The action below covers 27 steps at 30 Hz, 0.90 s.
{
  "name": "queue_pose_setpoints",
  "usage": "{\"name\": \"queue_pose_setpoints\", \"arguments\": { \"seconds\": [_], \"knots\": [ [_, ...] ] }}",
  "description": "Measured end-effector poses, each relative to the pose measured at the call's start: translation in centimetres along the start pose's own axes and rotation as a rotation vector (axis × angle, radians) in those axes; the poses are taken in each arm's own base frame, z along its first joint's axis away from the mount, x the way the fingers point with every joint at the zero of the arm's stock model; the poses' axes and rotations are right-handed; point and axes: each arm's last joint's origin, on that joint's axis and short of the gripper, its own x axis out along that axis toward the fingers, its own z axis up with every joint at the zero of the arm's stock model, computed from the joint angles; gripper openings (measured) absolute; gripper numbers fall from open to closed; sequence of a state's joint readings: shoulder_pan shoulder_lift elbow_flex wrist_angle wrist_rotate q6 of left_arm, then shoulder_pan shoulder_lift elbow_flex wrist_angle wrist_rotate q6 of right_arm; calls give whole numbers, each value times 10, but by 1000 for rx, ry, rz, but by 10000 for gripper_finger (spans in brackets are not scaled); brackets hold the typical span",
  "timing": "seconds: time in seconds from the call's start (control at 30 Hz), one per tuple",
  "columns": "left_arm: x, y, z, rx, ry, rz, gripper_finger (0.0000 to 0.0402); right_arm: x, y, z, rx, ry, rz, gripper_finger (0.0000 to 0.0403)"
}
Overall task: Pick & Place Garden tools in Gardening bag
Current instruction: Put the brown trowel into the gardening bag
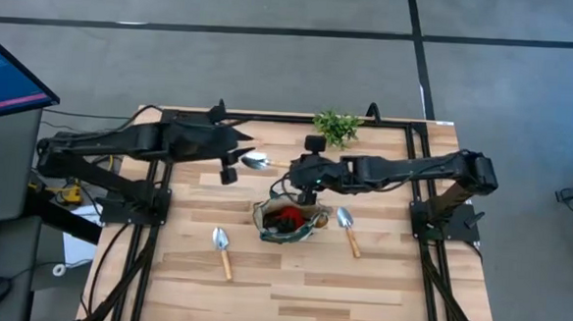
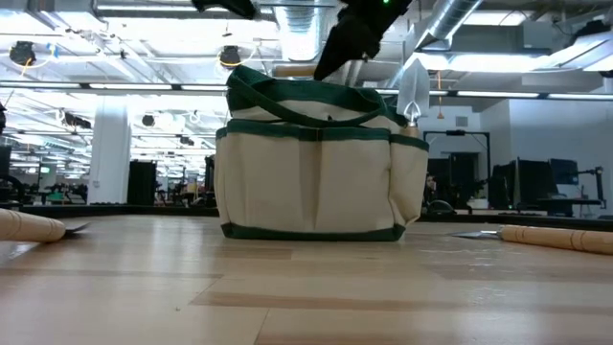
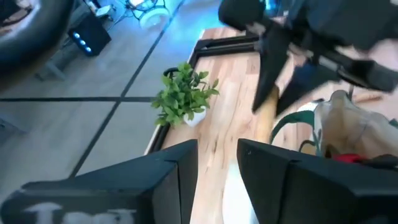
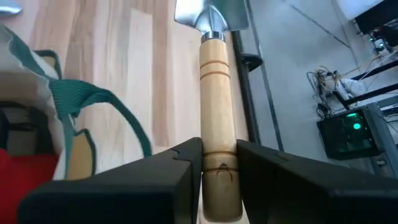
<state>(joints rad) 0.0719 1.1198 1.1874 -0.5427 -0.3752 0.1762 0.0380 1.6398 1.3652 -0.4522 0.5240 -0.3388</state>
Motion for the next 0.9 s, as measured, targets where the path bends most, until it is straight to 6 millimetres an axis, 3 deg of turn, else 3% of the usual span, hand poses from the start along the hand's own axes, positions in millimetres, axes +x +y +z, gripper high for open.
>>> {"name": "queue_pose_setpoints", "arguments": {
  "seconds": [0.27,0.43,0.57,0.77,0.9],
  "knots": [
    [-9,8,-38,-179,-117,0,104,-35,-18,-11,85,-160,-57,64],
    [-13,21,-46,-351,-286,-64,104,-34,-10,-27,96,-202,-72,64],
    [-14,35,-49,-515,-304,-119,104,-29,1,-36,77,-165,-132,64],
    [12,42,-58,-810,-166,-352,104,-27,12,-38,60,-238,-173,64],
    [31,40,-61,-879,-99,-426,104,-27,14,-39,48,-249,-176,64]
  ]
}}
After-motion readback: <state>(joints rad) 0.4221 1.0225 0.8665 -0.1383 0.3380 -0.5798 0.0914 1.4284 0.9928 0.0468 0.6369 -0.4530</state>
